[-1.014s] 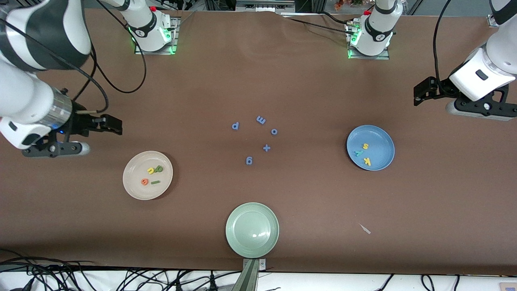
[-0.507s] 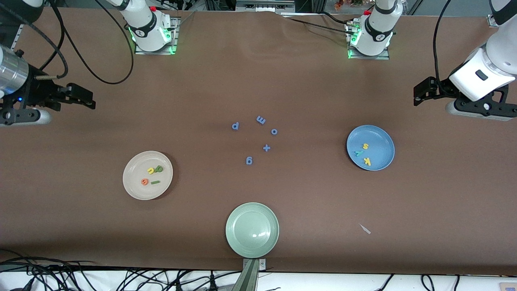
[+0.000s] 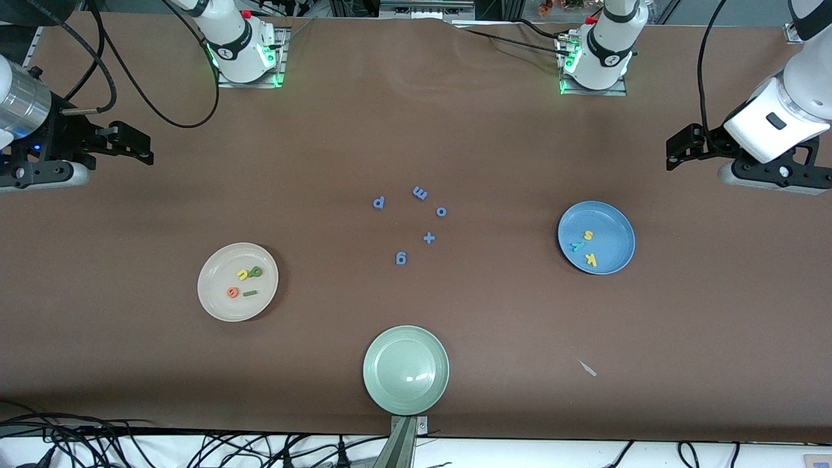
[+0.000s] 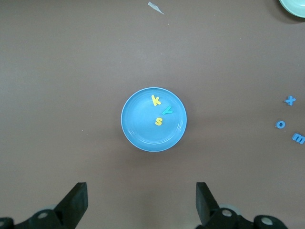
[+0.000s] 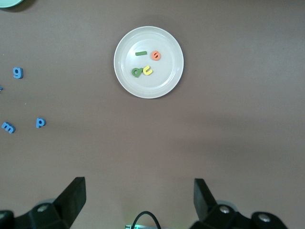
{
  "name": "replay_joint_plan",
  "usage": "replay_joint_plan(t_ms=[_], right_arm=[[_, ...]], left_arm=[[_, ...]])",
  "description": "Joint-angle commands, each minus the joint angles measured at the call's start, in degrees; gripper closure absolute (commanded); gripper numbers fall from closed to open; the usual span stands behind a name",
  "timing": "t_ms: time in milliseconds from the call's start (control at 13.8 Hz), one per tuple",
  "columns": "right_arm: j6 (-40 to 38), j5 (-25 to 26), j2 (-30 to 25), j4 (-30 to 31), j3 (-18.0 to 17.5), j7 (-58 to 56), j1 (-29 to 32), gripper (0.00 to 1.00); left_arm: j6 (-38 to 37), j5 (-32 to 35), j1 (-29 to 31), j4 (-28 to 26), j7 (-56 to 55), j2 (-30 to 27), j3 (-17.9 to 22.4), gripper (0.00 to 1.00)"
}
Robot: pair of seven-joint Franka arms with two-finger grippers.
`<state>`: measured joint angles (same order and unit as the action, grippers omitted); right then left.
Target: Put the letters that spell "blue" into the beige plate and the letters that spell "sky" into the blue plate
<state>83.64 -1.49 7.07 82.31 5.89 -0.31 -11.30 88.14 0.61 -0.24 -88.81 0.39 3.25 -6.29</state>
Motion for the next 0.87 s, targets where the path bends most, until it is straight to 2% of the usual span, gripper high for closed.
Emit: replay_joint_plan(t_ms=[0, 797], right_arm=[[-0.1, 0.5, -0.9, 0.0, -1.0, -0.7, 0.7, 0.0], [-0.9, 1.2, -0.8, -0.5, -1.0, -0.8, 0.5, 0.0]], left_arm=[[-1.3, -0.9, 0.3, 1.7, 1.3, 0.7, 0.0, 0.0], [-1.3, -0.9, 0.5, 1.7, 1.3, 0.7, 0.0, 0.0]])
